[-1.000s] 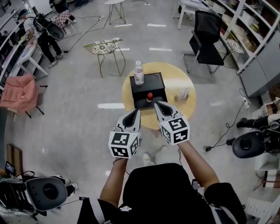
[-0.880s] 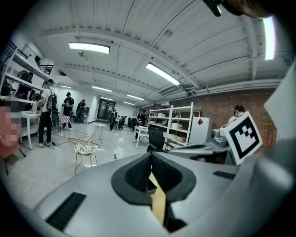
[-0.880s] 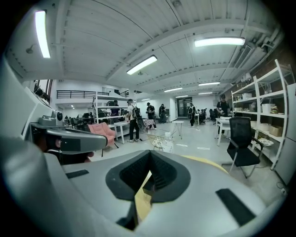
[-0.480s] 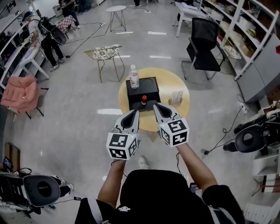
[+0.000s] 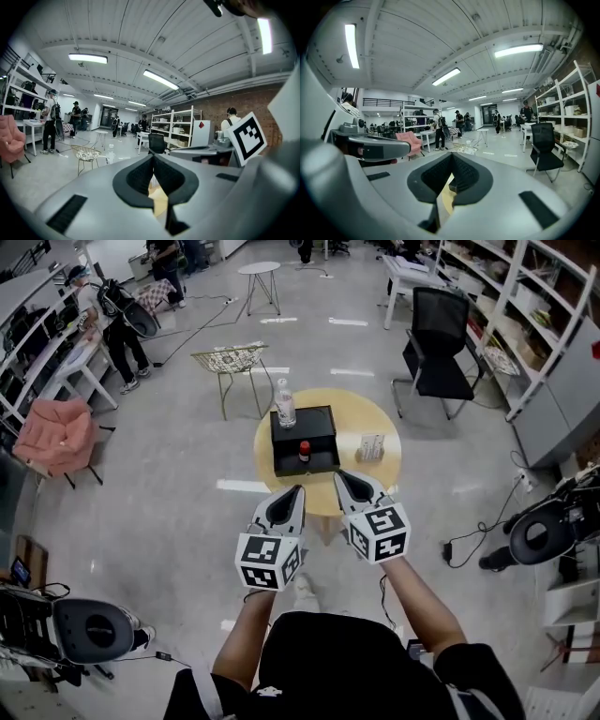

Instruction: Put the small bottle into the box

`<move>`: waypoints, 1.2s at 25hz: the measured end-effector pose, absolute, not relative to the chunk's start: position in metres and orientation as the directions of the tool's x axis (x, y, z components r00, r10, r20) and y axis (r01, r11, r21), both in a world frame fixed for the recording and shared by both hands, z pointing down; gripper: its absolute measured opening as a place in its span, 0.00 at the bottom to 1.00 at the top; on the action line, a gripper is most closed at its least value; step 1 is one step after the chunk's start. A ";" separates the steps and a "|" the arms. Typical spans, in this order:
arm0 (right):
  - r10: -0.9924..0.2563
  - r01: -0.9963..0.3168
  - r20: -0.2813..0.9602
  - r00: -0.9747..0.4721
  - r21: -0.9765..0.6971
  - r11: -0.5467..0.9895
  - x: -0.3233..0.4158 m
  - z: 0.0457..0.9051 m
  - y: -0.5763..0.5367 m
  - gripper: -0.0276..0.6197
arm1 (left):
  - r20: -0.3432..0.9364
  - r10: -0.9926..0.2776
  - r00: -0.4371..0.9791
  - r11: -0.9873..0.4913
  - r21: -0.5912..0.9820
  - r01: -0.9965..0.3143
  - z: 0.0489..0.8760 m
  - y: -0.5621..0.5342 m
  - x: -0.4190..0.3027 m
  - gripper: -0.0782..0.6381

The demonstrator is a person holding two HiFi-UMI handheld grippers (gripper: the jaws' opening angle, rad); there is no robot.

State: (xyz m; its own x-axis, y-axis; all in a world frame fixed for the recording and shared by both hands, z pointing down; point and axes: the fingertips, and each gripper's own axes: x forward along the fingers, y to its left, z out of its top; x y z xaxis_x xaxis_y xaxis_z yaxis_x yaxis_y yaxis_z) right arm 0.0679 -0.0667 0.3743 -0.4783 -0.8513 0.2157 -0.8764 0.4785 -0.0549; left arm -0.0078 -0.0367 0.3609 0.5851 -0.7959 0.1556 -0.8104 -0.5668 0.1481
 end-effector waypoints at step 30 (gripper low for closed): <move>-0.843 -0.855 0.141 -0.519 -0.063 0.515 0.087 0.355 0.054 0.05 | 0.104 -0.834 0.542 -0.531 0.117 -0.839 0.341 0.087 0.004 0.12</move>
